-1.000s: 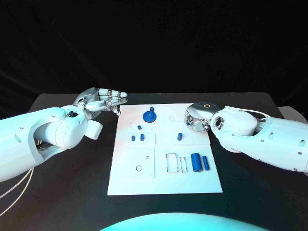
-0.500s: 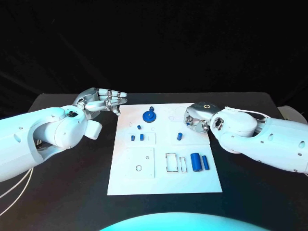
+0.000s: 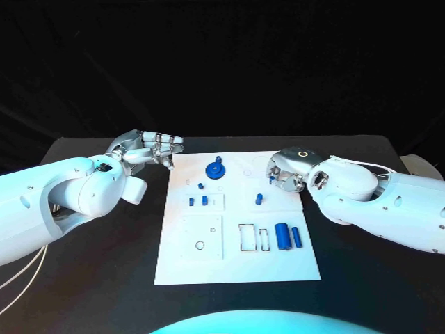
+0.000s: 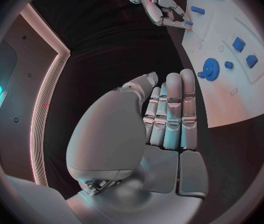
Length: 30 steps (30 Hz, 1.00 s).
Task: Assemble the parts on the task board
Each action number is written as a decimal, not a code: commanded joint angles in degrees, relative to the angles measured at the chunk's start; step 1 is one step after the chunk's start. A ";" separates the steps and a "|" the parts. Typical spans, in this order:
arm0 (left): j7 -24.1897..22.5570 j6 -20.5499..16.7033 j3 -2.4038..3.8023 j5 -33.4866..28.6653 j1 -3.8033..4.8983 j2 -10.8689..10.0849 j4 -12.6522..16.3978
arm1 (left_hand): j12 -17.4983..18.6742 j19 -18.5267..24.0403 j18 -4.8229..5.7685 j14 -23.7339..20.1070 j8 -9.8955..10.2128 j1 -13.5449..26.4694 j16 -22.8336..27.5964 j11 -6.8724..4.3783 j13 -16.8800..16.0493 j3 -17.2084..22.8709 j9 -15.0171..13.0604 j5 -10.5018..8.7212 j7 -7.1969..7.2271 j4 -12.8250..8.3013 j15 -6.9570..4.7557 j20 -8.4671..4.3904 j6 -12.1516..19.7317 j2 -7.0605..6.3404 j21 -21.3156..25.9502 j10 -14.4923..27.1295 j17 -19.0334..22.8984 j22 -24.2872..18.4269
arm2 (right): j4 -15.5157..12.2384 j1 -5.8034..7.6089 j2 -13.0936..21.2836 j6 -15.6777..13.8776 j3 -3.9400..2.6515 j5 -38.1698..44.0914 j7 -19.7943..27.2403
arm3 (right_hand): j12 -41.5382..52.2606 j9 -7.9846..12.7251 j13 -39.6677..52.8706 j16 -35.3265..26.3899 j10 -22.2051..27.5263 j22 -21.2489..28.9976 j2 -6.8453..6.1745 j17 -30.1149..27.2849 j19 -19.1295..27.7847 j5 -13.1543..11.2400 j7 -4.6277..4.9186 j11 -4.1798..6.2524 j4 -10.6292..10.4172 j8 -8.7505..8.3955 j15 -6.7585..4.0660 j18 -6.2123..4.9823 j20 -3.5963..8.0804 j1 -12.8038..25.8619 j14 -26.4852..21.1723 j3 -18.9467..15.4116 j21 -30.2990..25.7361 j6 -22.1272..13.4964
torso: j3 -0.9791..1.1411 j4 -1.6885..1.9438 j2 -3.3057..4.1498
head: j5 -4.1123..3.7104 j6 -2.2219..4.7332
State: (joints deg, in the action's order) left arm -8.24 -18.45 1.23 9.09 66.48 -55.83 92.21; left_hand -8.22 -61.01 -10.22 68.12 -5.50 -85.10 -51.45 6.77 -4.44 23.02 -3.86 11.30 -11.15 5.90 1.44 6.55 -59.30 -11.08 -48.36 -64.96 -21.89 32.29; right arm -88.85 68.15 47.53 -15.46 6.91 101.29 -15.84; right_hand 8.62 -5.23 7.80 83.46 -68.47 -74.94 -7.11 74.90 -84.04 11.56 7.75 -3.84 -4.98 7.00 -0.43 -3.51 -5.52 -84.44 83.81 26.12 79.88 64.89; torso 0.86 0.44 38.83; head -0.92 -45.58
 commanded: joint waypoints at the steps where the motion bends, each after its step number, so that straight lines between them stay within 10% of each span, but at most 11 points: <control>1: 0.15 1.29 0.03 -0.19 0.07 0.19 0.00 | -0.24 0.13 -0.35 -0.41 0.19 0.22 0.24 -0.02 0.09 0.02 0.10 0.09 0.08 -0.25 0.15 -0.17 0.54 0.32 0.43 0.48 0.12 -0.12 | -0.94 0.45 0.56 -2.14 -0.17 0.69 0.02 | -0.32 -0.11 -0.11 0.24 -0.49 -8.23 -0.03 1.71 -1.06 0.19 0.13 -0.10 -0.04 0.01 -0.14 1.04 0.20 0.44 3.49 0.43 0.35 0.38 | -0.01 0.05 0.01 | -0.05 0.10; 17: -0.01 1.58 -0.06 -0.19 0.03 1.29 -0.56 | -0.30 0.18 -0.35 -0.52 0.21 0.25 0.36 0.04 0.11 0.02 0.09 0.08 0.02 -0.35 0.20 -0.13 0.68 0.36 0.54 0.65 0.20 -0.18 | -15.55 0.67 3.10 -4.50 -0.53 -0.38 0.36 | -0.37 -0.22 -0.17 0.28 -0.91 -8.58 -0.43 1.72 -1.27 0.15 0.01 0.00 0.26 0.05 -0.19 1.14 0.20 1.35 3.50 0.83 0.78 0.70 | 0.01 0.14 -0.10 | 2.28 -0.23; 30: -0.38 1.03 -0.17 -0.28 0.03 3.59 -1.66 | -0.36 0.20 -0.35 -0.55 0.18 0.25 0.40 0.04 0.10 0.04 0.08 0.08 0.02 -0.38 0.21 -0.12 0.67 0.43 0.58 0.65 0.24 -0.21 | -15.92 -2.84 -4.25 -3.84 0.06 -0.08 1.55 | -0.39 -0.24 -0.18 0.25 -0.95 -8.47 -0.43 1.65 -1.19 0.23 0.00 0.02 0.32 0.05 -0.20 1.10 0.21 1.44 3.49 0.92 0.61 0.72 | -0.25 0.31 -0.28 | 6.26 -1.71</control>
State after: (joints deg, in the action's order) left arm -8.05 -17.91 1.04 9.09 66.45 -52.52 90.56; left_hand -8.22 -61.01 -10.06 67.90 -5.50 -85.09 -51.24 6.77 -4.40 23.02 -3.86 11.30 -11.11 5.90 1.66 6.55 -59.13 -11.08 -48.13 -64.55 -21.74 32.16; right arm -105.18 65.67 43.57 -19.55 6.91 100.84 -15.25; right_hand 8.63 -5.39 7.69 83.46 -68.96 -74.91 -7.49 74.95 -84.03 11.54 7.77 -3.94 -4.67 6.72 -0.43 -3.51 -5.53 -83.61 83.82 26.74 80.43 65.30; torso 0.69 0.69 38.58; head 4.65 -47.05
